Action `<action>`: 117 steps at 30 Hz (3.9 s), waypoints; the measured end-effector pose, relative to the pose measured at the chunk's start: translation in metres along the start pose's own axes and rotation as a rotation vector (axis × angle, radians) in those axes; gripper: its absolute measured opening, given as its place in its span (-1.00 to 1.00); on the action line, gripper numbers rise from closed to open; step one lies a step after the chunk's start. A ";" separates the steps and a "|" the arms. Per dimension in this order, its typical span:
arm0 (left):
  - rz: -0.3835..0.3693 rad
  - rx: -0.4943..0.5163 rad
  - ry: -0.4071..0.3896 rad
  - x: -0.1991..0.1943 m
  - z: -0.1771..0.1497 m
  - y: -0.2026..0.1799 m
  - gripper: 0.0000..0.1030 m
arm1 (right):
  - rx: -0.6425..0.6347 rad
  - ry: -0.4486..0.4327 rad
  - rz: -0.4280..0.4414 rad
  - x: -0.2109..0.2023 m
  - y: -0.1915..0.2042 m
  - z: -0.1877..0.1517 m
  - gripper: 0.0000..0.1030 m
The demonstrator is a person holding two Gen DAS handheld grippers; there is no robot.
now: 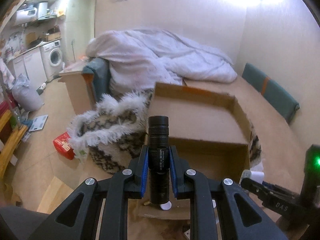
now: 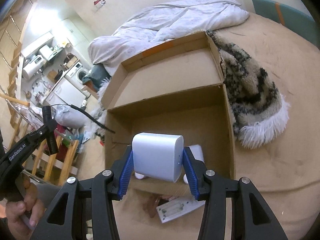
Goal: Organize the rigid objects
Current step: 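Carry the flashlight and charger cube into the box and open both tools, then withdraw both tools from the box toward the remaining items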
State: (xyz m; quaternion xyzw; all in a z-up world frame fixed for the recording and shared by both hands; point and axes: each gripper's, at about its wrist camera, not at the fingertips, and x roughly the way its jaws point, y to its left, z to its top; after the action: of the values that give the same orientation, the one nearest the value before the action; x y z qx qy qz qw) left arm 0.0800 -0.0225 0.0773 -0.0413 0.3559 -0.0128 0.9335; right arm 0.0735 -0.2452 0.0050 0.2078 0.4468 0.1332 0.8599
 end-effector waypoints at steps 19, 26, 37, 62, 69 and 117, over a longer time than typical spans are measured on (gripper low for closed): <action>-0.011 0.024 0.260 0.124 -0.061 -0.012 -0.66 | -0.033 0.143 -0.074 0.078 -0.022 -0.018 -0.02; 0.009 0.029 0.284 0.130 -0.067 -0.008 -0.66 | -0.049 0.188 -0.122 0.095 -0.023 -0.021 -0.02; 0.025 0.043 0.293 0.135 -0.069 -0.010 -0.66 | -0.047 0.223 -0.153 0.108 -0.022 -0.022 -0.02; 0.048 0.046 0.275 0.124 -0.064 -0.008 0.31 | -0.008 0.071 -0.075 0.081 -0.023 -0.004 1.00; 0.051 0.050 0.263 0.121 -0.064 -0.009 0.31 | -0.010 0.069 -0.074 0.078 -0.025 -0.007 1.00; 0.100 -0.087 0.455 0.073 -0.120 0.072 0.31 | 0.191 0.156 -0.103 0.029 -0.046 -0.083 1.00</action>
State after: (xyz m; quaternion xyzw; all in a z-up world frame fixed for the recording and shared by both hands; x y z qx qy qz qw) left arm 0.0542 0.0371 -0.0672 -0.0599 0.5587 0.0396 0.8262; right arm 0.0239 -0.2539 -0.0806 0.2546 0.5331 0.0614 0.8045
